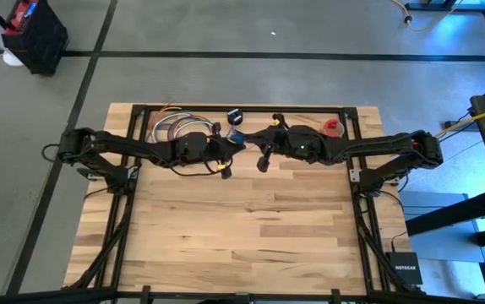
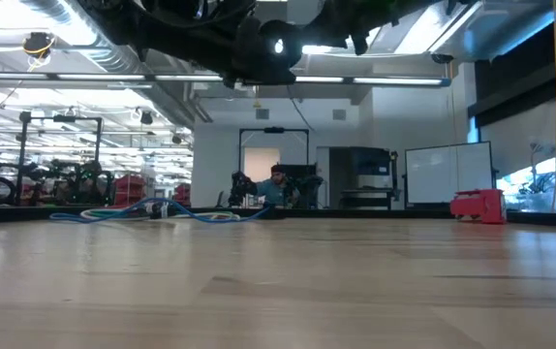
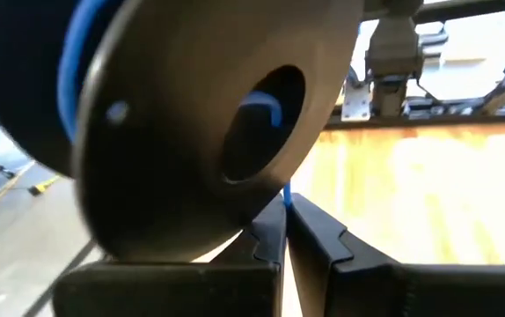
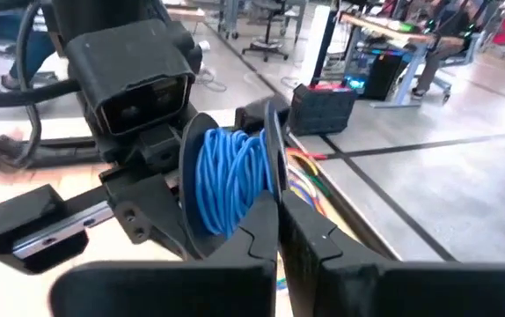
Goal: Coil cords
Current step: Coil the blue wire onto the black spool
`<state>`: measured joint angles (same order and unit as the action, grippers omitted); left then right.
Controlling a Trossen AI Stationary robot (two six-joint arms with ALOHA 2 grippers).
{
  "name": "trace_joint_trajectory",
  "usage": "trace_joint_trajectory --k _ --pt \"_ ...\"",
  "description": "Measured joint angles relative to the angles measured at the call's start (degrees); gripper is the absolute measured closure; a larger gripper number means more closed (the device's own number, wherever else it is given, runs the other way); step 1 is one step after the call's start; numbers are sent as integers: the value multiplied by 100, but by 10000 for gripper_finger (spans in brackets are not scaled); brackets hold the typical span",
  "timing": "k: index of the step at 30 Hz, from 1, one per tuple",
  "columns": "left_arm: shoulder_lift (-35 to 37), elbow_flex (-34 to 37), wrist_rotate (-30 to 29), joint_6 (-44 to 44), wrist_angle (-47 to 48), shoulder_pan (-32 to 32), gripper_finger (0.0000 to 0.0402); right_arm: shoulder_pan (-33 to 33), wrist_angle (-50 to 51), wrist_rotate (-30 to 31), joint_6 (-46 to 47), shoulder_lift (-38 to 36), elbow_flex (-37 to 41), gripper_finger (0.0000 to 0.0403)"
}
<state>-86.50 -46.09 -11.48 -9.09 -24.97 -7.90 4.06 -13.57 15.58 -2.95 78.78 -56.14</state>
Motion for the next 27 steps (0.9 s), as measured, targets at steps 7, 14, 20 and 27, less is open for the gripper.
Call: trace_joint_trajectory --k 7,14,20,27 --pt "195 3 -315 -316 681 9 400 4 798 -138 -10 -13 -12 398" --pt "557 17 -332 -682 1108 13 400 4 1178 -368 -23 -42 -35 398" --pt "636 33 -361 -1435 1027 7 400 4 1418 -421 -28 -39 -46 398" --pt "636 35 -388 -2313 964 7 392 6 1615 -461 -26 -39 -46 398"
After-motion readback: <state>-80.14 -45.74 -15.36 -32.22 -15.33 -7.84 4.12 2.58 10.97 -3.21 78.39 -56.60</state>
